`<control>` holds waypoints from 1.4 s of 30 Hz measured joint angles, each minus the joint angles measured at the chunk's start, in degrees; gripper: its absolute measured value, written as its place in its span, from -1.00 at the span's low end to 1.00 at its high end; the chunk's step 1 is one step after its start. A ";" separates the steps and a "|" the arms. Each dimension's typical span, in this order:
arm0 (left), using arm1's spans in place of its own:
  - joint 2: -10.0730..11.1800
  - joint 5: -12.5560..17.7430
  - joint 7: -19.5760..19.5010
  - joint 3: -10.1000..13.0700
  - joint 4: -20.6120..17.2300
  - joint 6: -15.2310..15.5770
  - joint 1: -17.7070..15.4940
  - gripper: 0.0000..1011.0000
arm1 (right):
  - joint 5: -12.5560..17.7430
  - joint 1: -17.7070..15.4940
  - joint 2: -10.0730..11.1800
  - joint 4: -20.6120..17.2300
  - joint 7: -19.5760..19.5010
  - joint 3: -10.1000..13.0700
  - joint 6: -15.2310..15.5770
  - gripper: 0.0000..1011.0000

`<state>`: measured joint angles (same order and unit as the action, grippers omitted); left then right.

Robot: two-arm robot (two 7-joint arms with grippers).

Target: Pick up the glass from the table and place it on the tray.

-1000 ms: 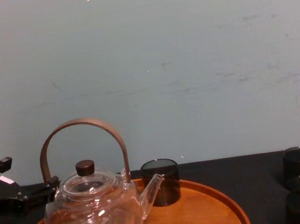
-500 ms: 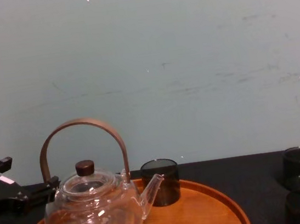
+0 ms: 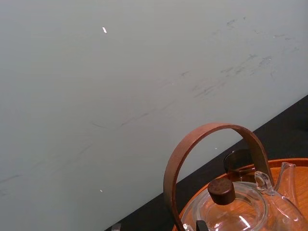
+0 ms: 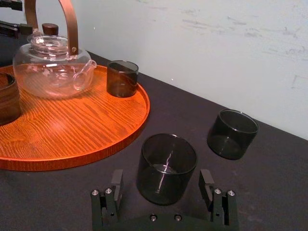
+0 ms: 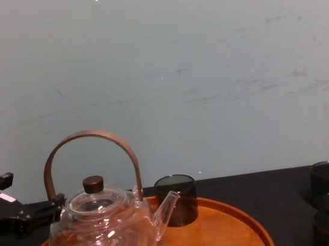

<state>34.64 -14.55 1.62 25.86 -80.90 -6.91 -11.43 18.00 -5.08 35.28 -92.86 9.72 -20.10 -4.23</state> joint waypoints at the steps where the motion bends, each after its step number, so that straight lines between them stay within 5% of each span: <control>1: 0.00 0.00 0.00 0.00 0.00 0.00 0.00 1.00 | -0.09 0.12 -0.17 0.23 0.10 0.02 0.04 0.98; 42: 0.00 0.00 0.00 0.00 0.00 0.00 0.00 1.00 | -4.85 10.56 -9.33 13.47 7.67 0.40 0.67 0.98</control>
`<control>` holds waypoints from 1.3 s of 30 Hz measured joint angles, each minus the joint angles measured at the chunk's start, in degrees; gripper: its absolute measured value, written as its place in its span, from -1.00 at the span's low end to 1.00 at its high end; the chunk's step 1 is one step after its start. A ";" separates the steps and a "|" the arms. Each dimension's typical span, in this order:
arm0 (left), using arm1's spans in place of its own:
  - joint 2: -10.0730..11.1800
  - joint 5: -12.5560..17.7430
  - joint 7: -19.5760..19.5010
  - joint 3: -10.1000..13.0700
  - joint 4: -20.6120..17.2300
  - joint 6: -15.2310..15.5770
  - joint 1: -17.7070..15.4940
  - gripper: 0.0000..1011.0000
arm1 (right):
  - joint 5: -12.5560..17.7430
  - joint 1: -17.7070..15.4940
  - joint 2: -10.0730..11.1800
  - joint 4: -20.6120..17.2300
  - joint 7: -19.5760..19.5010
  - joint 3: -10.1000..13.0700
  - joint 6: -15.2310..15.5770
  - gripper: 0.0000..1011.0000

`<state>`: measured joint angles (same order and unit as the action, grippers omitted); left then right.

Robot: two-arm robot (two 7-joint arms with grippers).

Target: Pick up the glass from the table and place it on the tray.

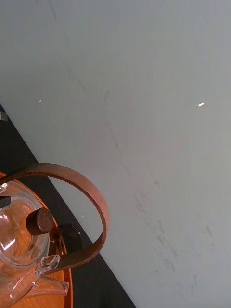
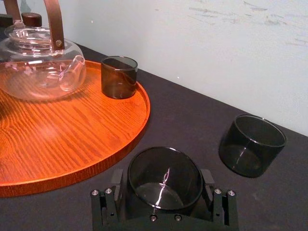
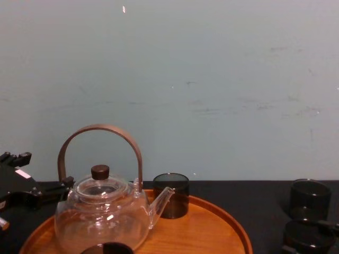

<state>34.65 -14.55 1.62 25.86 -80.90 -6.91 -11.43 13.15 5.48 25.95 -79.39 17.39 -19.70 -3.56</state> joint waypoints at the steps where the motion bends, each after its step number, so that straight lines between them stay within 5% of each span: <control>1: 0.00 0.00 0.00 0.00 0.00 0.00 0.00 1.00 | -0.06 0.14 -0.17 0.19 0.08 0.04 0.00 0.98; 15: 0.00 0.00 0.00 0.00 0.00 0.00 0.00 1.00 | -0.02 -0.02 0.06 -0.07 0.00 0.03 -0.02 0.82; 39: 0.00 0.00 0.00 0.00 0.00 0.00 0.00 1.00 | 0.10 -0.16 0.22 -0.23 -0.12 -0.01 -0.07 0.82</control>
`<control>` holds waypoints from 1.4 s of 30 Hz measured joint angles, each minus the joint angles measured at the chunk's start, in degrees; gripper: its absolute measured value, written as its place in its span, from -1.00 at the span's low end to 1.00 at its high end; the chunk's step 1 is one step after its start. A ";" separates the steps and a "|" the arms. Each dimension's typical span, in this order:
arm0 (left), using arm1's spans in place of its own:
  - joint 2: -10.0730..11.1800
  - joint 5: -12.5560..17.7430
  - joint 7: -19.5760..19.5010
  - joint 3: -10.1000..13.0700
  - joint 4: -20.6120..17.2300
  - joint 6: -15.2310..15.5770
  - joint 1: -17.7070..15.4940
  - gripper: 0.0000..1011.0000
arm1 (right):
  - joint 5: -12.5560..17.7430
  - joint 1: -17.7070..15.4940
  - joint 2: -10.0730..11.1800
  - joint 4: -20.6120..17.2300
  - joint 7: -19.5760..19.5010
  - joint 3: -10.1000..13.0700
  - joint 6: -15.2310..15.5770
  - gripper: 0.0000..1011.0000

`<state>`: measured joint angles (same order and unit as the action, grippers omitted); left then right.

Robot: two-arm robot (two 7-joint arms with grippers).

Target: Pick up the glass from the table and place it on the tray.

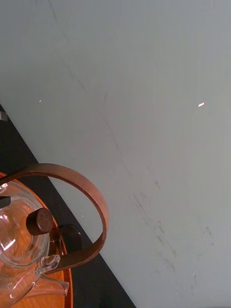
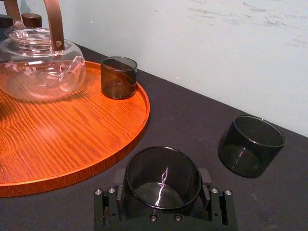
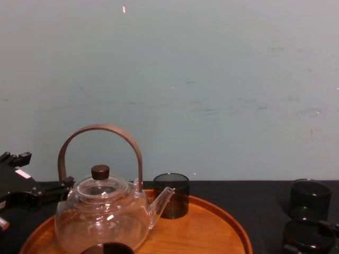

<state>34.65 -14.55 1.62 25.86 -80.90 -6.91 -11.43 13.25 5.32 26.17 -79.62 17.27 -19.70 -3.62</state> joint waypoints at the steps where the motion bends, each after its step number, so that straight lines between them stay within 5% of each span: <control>1: 0.00 0.00 0.00 0.00 0.00 0.00 0.00 1.00 | 0.00 0.00 0.00 -0.01 0.00 0.00 0.00 0.82; 27: 0.00 0.00 0.00 0.00 0.00 0.00 0.00 1.00 | -0.35 -0.78 -1.69 -0.85 3.57 3.04 1.28 0.82; 42: 0.00 0.00 0.00 0.00 0.00 0.00 0.00 1.00 | -2.06 -2.70 -1.24 -8.00 3.76 4.01 2.58 0.82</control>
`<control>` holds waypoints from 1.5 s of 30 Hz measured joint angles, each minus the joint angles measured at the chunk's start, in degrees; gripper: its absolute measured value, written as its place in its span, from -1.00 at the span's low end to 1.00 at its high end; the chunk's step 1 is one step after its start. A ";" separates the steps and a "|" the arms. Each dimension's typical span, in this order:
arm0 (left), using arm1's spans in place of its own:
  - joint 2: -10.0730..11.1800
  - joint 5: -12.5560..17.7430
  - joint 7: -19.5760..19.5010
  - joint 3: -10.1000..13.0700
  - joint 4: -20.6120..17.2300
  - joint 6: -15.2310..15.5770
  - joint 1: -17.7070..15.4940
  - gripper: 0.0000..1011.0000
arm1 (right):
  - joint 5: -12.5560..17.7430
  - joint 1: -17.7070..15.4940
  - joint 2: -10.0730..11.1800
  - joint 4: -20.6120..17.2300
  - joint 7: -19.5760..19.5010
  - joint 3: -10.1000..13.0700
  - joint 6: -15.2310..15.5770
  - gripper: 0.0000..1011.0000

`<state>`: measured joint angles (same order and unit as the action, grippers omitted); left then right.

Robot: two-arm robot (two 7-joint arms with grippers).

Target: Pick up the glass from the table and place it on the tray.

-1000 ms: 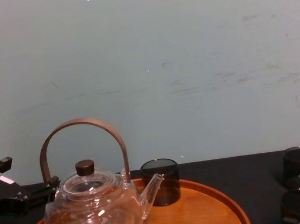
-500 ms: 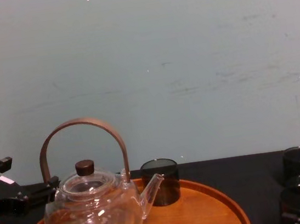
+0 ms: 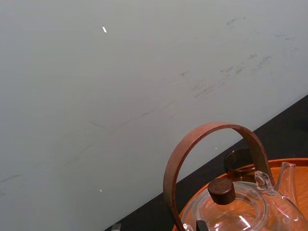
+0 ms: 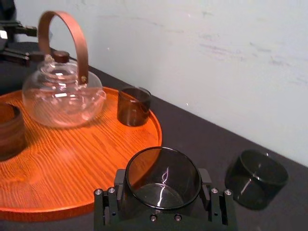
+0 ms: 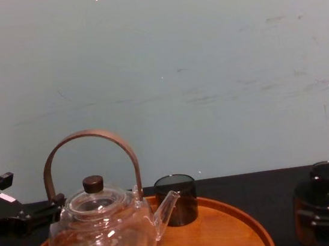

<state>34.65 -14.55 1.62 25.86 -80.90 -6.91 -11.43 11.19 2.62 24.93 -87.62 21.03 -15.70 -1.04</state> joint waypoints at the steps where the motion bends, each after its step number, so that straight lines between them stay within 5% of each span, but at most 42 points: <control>1: 0.00 0.00 0.00 0.00 0.00 0.00 0.00 1.00 | -0.04 -0.05 0.01 -0.24 0.02 0.00 0.08 0.82; 25: 0.00 0.00 0.00 0.00 0.00 0.00 0.00 1.00 | -1.28 2.35 -1.47 -2.07 1.72 -3.31 1.65 0.82; 45: 0.00 0.00 0.00 0.00 0.00 0.00 0.00 1.00 | -4.02 6.99 -4.85 1.67 3.27 -9.78 2.01 0.82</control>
<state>34.65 -14.55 1.62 25.86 -80.90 -6.91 -11.43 7.16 9.61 20.08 -85.95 24.30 -25.48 0.97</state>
